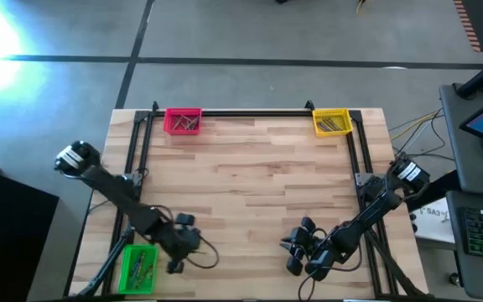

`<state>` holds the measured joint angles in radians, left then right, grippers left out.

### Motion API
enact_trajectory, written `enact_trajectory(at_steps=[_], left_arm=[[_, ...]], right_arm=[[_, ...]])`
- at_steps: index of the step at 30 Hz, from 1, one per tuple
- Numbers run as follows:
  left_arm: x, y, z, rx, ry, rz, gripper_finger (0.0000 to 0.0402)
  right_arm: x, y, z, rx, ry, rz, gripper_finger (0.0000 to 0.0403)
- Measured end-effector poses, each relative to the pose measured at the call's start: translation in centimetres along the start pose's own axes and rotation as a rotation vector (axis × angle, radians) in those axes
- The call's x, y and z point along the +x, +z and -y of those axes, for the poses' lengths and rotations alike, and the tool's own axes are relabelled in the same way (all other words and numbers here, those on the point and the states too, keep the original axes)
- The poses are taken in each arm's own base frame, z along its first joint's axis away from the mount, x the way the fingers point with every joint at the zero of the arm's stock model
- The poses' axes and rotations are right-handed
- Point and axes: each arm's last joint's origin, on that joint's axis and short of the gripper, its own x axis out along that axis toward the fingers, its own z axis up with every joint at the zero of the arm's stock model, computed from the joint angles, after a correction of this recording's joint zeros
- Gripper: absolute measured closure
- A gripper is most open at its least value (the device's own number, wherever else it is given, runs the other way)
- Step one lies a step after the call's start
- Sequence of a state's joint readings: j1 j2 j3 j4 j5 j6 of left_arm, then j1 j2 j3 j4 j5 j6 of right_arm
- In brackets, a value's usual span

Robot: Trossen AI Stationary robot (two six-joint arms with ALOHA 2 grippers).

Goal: Sort crayons
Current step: Put the green crayon into the green bin

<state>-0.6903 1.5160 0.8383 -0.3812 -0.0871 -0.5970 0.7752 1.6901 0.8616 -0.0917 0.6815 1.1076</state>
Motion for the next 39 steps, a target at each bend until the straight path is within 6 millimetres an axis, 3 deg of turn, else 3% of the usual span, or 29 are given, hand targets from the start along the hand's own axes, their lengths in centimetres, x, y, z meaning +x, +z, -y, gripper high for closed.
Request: enact_trajectory(at_steps=[4,10,15,20,26,35,39], left_arm=[[-2.4,-2.2,1.2,-0.060,0.002,-0.067,0.0393],[-5.4,-3.8,2.8,-0.047,-0.074,-0.054,0.0393],[-7.1,-5.2,3.5,-0.003,-0.109,-0.070,0.0393],[-8.2,-7.0,4.3,-0.004,-0.186,-0.217,0.0393],[-8.5,-8.2,5.0,-0.019,-0.250,-0.339,0.0393],[-7.7,-8.7,5.4,-0.004,-0.219,-0.370,0.0392],[-6.8,-9.0,5.2,-0.069,-0.145,-0.420,0.0371]], right_arm=[[0.1,0.1,0.1,0.004,-0.003,0.002,0.0337],[0.4,0.5,0.3,0.038,-0.014,0.009,0.0337],[0.6,0.7,0.4,0.047,-0.019,0.013,0.0337],[0.7,0.8,0.3,0.054,-0.013,0.017,0.0337],[0.9,1.1,0.4,0.064,-0.018,0.022,0.0337],[1.1,1.5,0.3,0.089,-0.003,0.035,0.0337],[1.1,1.5,0.4,0.089,-0.004,0.035,0.0337]])
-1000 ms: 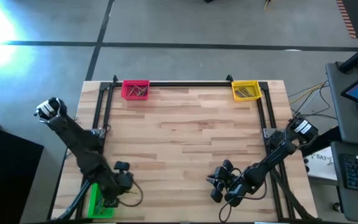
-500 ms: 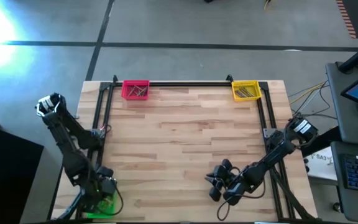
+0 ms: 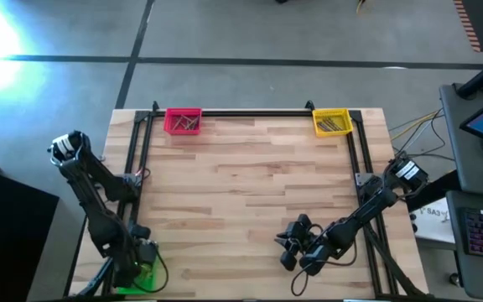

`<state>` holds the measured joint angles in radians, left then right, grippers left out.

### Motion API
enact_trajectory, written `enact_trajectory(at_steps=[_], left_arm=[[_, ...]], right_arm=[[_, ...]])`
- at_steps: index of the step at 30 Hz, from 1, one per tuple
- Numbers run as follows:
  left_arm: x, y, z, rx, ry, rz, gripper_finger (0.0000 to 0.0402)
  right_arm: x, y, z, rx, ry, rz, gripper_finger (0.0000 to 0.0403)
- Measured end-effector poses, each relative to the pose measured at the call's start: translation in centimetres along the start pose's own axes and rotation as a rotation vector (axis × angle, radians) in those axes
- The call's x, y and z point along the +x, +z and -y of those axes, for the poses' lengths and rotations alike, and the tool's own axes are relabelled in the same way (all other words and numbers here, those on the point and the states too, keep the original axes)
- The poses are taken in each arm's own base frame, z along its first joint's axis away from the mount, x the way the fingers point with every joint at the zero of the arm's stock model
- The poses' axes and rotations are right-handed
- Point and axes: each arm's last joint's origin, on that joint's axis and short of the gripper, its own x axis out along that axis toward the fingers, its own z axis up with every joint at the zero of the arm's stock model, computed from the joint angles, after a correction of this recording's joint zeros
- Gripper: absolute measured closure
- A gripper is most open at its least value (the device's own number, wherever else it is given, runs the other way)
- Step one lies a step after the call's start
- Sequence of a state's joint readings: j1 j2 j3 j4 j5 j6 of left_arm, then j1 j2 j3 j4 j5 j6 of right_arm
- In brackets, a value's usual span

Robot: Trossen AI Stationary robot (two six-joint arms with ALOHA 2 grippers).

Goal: Sort crayons
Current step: Put the green crayon into the green bin, then return to Home Position

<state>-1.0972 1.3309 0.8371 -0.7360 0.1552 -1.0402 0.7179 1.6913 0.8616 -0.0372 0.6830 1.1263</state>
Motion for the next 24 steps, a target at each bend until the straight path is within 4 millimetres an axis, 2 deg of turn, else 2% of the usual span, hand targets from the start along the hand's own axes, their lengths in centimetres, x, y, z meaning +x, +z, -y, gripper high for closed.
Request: enact_trajectory(at_steps=[6,11,15,19,22,24], left_arm=[[1.1,-0.4,-0.8,-0.056,0.104,-0.124,0.0312],[1.2,-0.2,-0.7,-0.005,0.127,-0.084,0.0269],[-0.4,0.7,-0.3,0.182,0.212,0.152,0.0252],[-3.4,1.8,0.2,0.364,0.405,0.497,0.0250],[-5.7,2.3,-0.1,0.370,0.577,0.762,0.0249],[-7.0,2.6,-0.6,0.349,0.632,0.857,0.0249]], right_arm=[[0.2,0.3,0.0,0.016,0.002,0.008,0.0337],[0.4,0.5,0.1,0.025,0.001,0.012,0.0337],[0.6,0.8,0.2,0.038,-0.001,0.019,0.0337],[0.9,1.8,-0.1,0.034,-0.001,0.034,0.0337],[0.6,3.2,-1.1,-0.021,0.029,0.058,0.0337],[0.3,4.2,-2.2,-0.079,0.053,0.079,0.0337]])
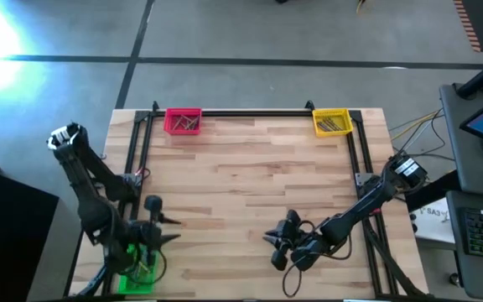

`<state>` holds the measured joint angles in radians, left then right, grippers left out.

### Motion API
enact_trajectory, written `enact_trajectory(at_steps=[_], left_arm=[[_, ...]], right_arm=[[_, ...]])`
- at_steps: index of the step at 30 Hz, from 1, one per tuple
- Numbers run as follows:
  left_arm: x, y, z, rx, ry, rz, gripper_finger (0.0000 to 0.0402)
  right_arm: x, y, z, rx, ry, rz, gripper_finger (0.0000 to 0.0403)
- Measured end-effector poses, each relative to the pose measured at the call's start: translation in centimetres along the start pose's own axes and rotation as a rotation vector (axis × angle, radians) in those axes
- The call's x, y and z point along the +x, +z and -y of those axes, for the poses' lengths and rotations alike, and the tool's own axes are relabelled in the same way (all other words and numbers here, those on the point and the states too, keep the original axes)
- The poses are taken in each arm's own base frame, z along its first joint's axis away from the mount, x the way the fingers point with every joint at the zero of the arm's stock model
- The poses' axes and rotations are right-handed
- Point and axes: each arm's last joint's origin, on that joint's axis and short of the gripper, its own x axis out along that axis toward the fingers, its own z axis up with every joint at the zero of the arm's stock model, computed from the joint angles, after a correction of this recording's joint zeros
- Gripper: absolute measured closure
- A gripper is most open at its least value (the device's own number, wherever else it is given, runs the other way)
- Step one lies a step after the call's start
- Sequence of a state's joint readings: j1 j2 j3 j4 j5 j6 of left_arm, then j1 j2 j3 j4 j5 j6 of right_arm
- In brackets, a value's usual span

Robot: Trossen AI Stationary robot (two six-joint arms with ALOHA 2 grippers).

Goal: Sort crayons
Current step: Return to Home Position

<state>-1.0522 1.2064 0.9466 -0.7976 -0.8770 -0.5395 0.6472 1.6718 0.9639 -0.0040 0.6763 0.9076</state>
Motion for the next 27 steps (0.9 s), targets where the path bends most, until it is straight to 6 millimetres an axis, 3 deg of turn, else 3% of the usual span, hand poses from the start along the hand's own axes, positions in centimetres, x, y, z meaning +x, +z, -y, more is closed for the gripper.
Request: enact_trajectory(at_steps=[4,9,11,17,22,27], left_arm=[[0.8,0.1,-1.7,-0.073,0.018,0.066,0.0251],[3.9,-2.0,-1.4,-0.123,-0.031,0.216,0.0268],[5.2,-2.9,-1.2,-0.142,-0.051,0.299,0.0276],[6.1,-4.3,-2.0,-0.110,0.109,0.572,0.0294],[5.8,-5.1,-2.9,-0.094,0.247,0.625,0.0303],[7.4,-6.3,-4.4,-0.188,0.272,0.591,0.0310]], right_arm=[[-0.9,2.7,-2.4,-0.180,0.045,0.052,0.0337],[-2.3,6.0,-4.7,-0.487,0.048,0.076,0.0337],[-2.7,6.9,-5.0,-0.524,-0.001,0.083,0.0339],[-3.9,8.0,-3.6,-0.492,-0.283,0.153,0.0347],[-4.8,8.3,-1.9,-0.450,-0.266,0.135,0.0347],[-5.4,8.0,0.5,-0.419,-0.259,0.151,0.0347]])
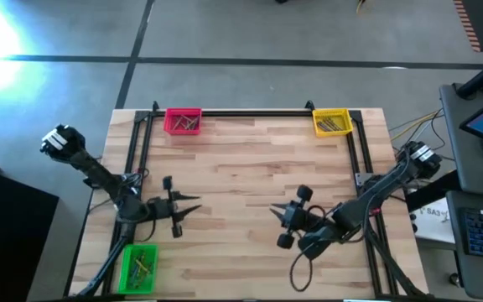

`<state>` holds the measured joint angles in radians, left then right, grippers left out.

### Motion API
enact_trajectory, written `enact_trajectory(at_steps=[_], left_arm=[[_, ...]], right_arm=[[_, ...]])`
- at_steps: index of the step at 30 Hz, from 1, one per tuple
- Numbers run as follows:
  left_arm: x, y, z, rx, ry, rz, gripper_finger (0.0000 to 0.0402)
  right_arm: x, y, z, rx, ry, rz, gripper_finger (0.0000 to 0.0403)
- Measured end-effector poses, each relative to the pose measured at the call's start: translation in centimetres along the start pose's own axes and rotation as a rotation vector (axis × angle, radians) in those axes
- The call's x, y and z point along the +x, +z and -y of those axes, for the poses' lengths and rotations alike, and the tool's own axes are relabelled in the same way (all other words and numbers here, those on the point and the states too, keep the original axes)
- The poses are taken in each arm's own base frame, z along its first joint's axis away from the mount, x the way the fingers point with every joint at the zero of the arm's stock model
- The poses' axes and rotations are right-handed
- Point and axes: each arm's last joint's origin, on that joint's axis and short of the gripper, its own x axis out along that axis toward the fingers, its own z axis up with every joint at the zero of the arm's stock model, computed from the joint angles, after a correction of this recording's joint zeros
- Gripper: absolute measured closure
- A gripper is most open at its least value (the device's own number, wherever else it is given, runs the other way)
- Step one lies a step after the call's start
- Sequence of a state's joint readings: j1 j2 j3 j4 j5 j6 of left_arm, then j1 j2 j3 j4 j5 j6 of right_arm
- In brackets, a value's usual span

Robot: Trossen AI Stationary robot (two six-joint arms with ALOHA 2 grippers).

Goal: Sort crayons
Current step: Return to Home Position

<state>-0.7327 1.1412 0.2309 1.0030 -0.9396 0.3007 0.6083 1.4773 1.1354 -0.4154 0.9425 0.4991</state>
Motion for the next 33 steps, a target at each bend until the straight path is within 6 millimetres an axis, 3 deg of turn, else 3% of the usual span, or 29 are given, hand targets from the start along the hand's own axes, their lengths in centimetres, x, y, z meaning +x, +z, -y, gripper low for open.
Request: enact_trajectory(at_steps=[7,13,22,28,33], left_arm=[[3.4,-2.7,-4.4,-0.103,-0.044,-0.013,0.0326],[5.4,-3.2,-8.3,-0.127,-0.005,0.011,0.0326],[4.9,-2.0,-9.8,-0.071,0.075,0.074,0.0326],[4.0,-0.4,-10.7,-0.120,0.161,0.116,0.0326],[2.7,0.5,-11.1,-0.070,0.097,0.124,0.0326]], right_arm=[[0.5,-2.0,3.7,0.081,0.132,0.103,0.0347],[0.2,-4.2,7.9,0.134,0.112,0.147,0.0347],[-2.3,-6.6,12.0,0.208,0.135,0.236,0.0347],[-3.6,-6.8,13.8,0.206,0.141,0.305,0.0347],[-4.0,-6.5,14.7,0.184,0.106,0.338,0.0347]])
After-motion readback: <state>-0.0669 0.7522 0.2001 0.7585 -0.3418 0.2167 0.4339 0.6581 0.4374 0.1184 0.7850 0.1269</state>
